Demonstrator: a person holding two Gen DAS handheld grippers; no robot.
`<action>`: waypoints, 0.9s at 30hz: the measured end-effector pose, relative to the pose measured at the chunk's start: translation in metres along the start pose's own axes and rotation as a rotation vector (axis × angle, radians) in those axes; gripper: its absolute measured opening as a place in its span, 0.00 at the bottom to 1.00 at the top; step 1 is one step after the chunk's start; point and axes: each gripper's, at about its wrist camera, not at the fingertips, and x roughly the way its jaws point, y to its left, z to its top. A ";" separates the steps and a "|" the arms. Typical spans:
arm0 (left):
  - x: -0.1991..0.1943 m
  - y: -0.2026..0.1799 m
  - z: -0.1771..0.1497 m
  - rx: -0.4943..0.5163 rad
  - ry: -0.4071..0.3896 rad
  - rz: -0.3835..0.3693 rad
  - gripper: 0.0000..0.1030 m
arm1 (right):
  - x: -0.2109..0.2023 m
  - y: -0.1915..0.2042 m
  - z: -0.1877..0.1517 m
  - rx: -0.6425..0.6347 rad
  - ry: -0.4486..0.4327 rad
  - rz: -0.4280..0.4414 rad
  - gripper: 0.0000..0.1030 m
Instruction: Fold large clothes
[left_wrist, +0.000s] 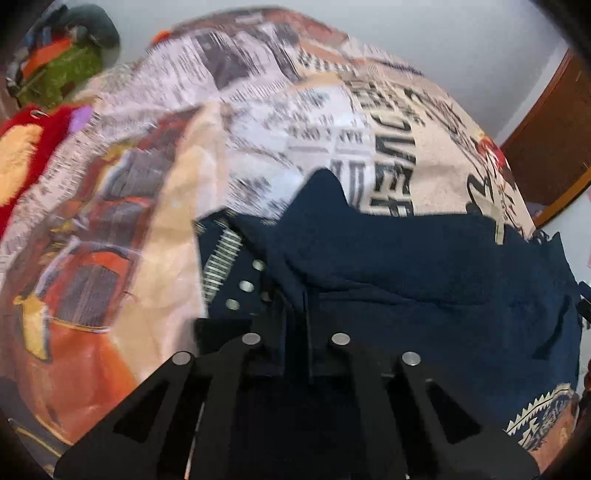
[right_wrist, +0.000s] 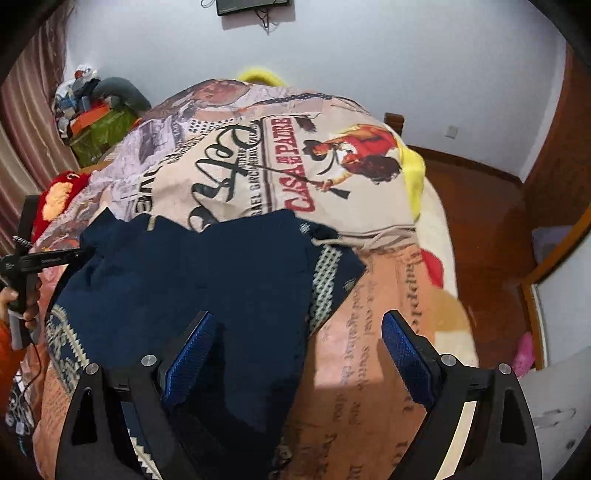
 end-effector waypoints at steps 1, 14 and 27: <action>-0.004 0.002 0.000 -0.003 -0.009 0.007 0.06 | 0.000 0.002 -0.001 0.005 -0.002 0.006 0.88; -0.009 0.016 -0.013 -0.012 -0.007 0.125 0.14 | 0.028 0.022 -0.007 -0.044 0.069 -0.021 0.88; -0.098 -0.048 -0.044 0.186 -0.152 0.062 0.59 | -0.020 0.112 0.004 -0.186 -0.059 0.099 0.88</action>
